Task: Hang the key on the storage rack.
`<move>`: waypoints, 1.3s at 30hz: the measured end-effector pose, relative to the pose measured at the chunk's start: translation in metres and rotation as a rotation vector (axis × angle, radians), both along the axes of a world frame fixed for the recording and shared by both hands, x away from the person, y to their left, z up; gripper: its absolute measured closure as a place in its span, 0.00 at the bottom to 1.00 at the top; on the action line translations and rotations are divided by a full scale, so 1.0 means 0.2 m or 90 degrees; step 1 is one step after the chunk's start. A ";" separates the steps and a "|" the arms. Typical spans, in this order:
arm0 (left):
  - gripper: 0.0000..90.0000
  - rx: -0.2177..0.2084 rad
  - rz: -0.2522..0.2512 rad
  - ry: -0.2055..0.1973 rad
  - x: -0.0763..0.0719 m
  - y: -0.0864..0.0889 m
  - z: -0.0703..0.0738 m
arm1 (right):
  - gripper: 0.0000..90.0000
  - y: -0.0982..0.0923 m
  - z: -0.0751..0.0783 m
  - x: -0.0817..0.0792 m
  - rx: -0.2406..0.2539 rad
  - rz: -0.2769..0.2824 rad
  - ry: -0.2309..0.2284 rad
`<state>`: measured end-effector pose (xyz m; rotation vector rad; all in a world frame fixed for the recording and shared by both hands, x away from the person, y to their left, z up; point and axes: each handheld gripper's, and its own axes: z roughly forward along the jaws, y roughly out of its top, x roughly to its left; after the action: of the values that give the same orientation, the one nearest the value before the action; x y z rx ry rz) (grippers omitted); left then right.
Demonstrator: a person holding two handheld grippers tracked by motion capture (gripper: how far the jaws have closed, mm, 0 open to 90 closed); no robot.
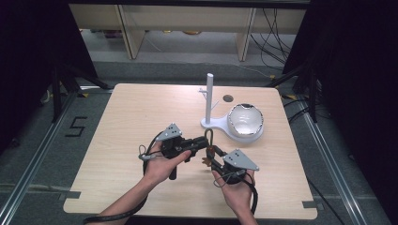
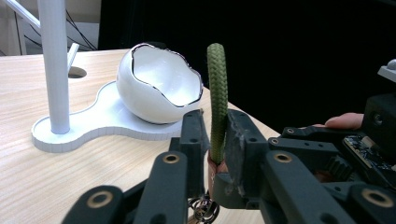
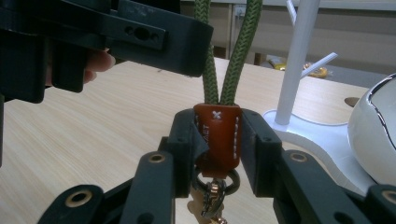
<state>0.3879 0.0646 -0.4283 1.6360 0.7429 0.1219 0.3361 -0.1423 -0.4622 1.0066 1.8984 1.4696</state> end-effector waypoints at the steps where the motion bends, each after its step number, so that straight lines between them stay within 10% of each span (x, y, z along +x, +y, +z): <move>1: 0.88 0.000 0.002 -0.002 0.00 0.00 0.00 | 0.76 0.00 0.00 0.00 0.005 -0.004 0.006; 19: 0.93 0.018 0.002 -0.034 -0.01 -0.02 0.02 | 0.74 0.00 0.02 -0.01 -0.031 -0.009 -0.021; 39: 0.93 0.046 0.073 -0.081 0.05 0.09 0.06 | 0.65 -0.05 0.01 -0.03 -0.036 -0.022 0.017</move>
<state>0.3977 0.0824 -0.4172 1.6378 0.7415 0.3346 0.3294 -0.1514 -0.4610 1.0328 1.9217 1.3816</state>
